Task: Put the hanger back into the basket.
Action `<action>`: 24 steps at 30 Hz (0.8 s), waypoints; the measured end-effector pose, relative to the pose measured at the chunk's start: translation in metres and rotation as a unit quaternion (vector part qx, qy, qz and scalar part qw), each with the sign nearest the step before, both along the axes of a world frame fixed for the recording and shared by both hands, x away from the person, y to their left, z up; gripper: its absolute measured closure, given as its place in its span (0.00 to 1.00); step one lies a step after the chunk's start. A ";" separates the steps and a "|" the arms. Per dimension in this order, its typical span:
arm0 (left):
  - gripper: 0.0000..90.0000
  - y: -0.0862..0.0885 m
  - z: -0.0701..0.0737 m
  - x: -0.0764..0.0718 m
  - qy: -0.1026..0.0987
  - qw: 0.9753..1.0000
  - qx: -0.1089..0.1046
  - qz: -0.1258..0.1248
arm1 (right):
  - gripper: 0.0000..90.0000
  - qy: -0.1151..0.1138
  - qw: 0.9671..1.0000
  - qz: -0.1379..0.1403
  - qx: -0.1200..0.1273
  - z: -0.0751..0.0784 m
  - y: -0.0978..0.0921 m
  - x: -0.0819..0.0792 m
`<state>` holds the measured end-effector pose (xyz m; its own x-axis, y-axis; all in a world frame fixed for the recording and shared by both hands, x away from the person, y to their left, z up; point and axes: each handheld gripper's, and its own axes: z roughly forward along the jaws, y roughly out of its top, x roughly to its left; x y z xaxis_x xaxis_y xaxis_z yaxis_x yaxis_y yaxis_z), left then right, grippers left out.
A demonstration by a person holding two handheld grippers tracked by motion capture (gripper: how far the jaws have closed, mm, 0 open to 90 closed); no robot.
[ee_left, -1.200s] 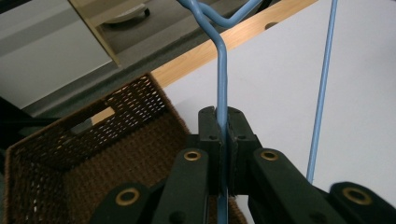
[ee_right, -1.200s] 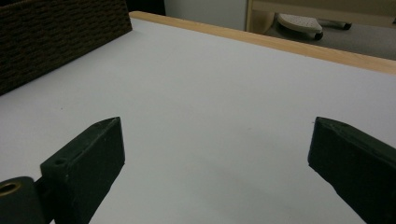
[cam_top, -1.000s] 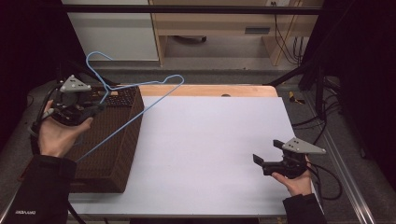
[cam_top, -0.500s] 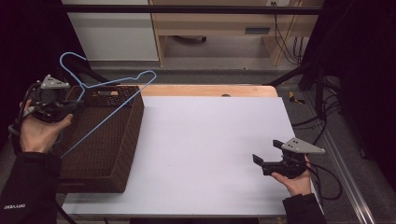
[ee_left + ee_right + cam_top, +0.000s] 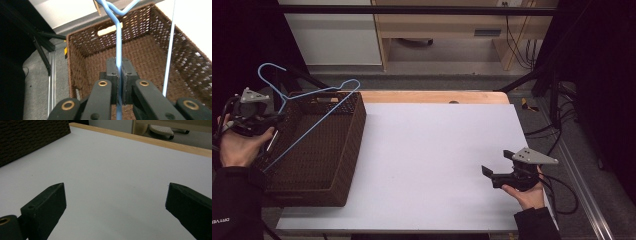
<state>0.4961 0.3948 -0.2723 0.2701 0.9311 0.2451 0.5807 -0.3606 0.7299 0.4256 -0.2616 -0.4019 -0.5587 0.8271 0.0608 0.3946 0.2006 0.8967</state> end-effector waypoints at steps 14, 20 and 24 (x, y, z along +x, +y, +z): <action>0.97 0.017 -0.031 0.012 0.023 1.000 0.004 0.014 | 0.04 0.000 1.000 -0.001 -0.005 -0.001 0.000 0.001; 0.97 0.018 -0.047 0.013 0.040 0.999 0.009 0.015 | 0.04 -0.001 1.000 -0.001 0.000 0.001 -0.001 0.000; 0.97 0.017 -0.060 0.014 0.052 0.998 0.010 0.015 | 0.04 -0.002 1.000 0.000 0.001 0.001 -0.002 0.000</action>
